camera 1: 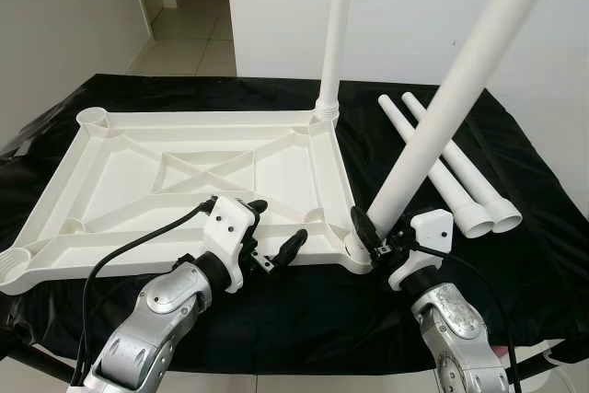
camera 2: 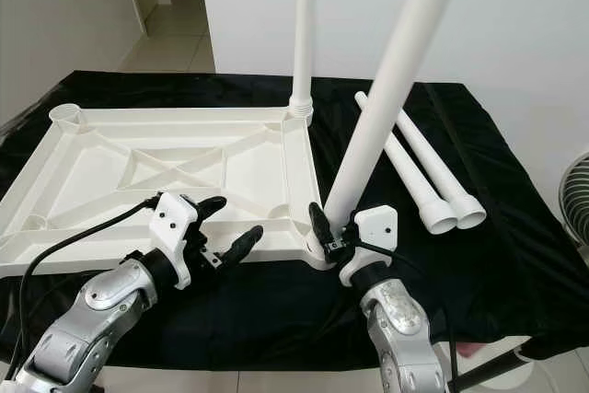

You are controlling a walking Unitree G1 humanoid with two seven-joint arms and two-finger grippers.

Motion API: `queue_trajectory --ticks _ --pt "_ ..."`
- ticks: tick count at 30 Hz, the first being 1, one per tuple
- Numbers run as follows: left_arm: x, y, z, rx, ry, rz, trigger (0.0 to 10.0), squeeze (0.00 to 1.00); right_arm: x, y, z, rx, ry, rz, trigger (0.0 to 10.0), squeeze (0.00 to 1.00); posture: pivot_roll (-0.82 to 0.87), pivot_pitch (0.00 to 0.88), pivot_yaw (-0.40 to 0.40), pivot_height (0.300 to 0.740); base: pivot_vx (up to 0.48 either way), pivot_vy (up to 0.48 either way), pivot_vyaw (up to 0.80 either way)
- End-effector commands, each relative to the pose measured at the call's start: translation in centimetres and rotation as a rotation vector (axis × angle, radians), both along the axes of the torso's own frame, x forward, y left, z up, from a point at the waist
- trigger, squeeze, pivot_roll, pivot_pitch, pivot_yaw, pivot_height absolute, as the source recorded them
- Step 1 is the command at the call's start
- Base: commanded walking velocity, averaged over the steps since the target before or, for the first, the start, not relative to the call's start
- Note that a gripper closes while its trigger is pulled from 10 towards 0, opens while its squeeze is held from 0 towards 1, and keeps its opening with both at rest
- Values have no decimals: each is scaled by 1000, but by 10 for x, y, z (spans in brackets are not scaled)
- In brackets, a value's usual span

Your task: Building children table

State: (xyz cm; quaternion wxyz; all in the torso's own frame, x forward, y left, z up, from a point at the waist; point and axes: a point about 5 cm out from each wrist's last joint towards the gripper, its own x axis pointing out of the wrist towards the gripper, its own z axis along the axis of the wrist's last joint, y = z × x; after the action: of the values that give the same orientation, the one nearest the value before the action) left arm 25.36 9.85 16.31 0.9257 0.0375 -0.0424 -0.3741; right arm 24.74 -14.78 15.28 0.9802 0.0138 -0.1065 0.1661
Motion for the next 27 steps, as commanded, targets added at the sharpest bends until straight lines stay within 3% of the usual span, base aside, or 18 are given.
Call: queue_trajectory --ticks 1,4,8,12,16,27 --pt "-2 0 1 3 4 -34 10000 0 -2 -4 -19 -3 95 -21 10000 0 -15 95 31 740 0 0 0" --pt "-3 1 1 5 3 -33 10000 0 0 -4 -18 9 106 -27 10000 0 -13 94 31 740 0 0 0" --pt "-3 1 2 5 4 -33 10000 0 10 -8 -22 -56 191 -60 10000 0 -12 94 33 740 0 0 0" --pt "-3 1 2 5 4 -33 10000 0 12 -8 -21 -82 194 -57 10000 0 -13 94 36 740 0 0 0" --pt "-3 1 3 5 3 -35 10000 0 19 1 -13 -174 152 6 10000 0 -11 97 36 740 0 0 0" --pt "-4 2 3 2 5 -27 10000 0 6 10 -16 -179 100 23 10000 0 -9 98 32 740 0 0 0"
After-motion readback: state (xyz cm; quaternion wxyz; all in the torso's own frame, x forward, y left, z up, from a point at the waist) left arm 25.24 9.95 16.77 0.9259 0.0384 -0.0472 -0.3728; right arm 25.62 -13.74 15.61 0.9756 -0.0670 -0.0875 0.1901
